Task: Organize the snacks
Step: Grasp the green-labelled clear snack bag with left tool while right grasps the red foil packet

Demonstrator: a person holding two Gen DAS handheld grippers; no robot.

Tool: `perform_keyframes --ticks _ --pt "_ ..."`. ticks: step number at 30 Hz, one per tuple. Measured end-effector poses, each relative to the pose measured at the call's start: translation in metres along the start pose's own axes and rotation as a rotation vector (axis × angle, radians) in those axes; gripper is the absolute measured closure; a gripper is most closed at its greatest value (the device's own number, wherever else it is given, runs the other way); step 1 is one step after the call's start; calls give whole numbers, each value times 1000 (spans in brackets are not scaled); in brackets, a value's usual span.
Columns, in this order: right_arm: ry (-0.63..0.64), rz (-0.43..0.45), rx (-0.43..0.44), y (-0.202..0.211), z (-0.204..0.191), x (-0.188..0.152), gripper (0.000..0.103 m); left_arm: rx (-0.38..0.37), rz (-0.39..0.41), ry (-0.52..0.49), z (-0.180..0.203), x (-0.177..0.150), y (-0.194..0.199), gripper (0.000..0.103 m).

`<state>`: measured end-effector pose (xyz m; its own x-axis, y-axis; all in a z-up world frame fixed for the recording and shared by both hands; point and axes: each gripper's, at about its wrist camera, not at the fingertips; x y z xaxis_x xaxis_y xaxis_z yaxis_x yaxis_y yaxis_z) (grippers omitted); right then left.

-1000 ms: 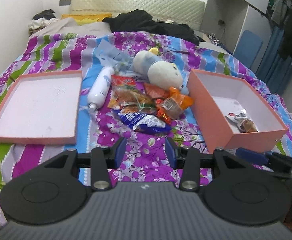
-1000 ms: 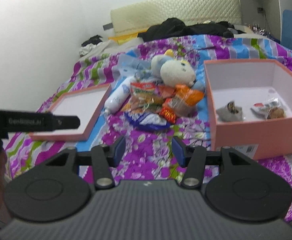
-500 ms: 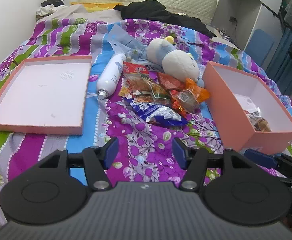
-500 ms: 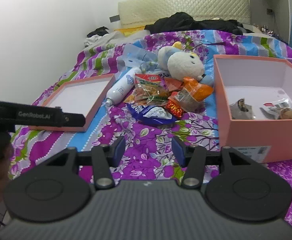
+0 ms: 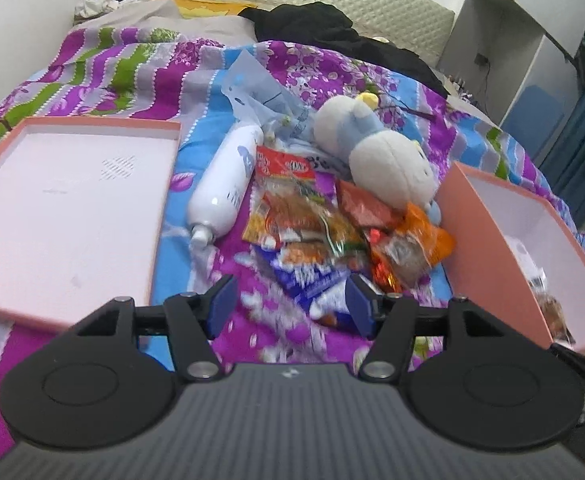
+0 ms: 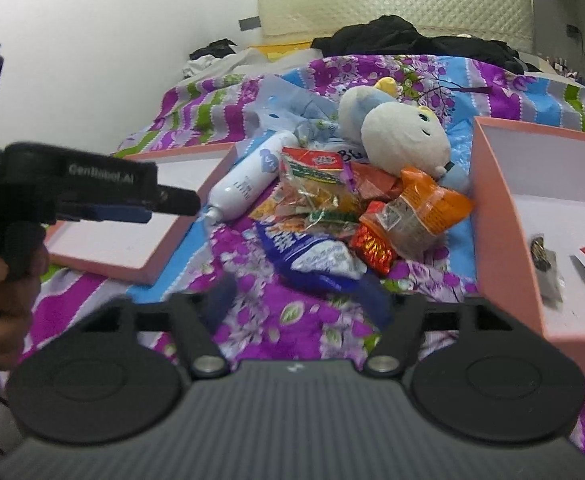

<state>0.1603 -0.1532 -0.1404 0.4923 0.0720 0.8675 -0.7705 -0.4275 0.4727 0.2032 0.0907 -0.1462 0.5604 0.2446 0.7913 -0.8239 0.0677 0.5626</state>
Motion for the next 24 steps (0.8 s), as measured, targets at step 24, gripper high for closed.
perform_keyframes --ticks 24 --pt "-293 -222 -117 -161 72 3 29 -243 -213 85 14 20 -218 39"
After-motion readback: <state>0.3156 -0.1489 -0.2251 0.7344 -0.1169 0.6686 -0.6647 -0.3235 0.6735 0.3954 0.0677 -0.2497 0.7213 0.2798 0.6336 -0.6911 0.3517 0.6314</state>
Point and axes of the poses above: each gripper's, at about its wrist camera, not at the fingertips, and y roughly against the way its jaws point, z to its right, x to its top, and after that the axes turned 8 degrees about z, right-handed
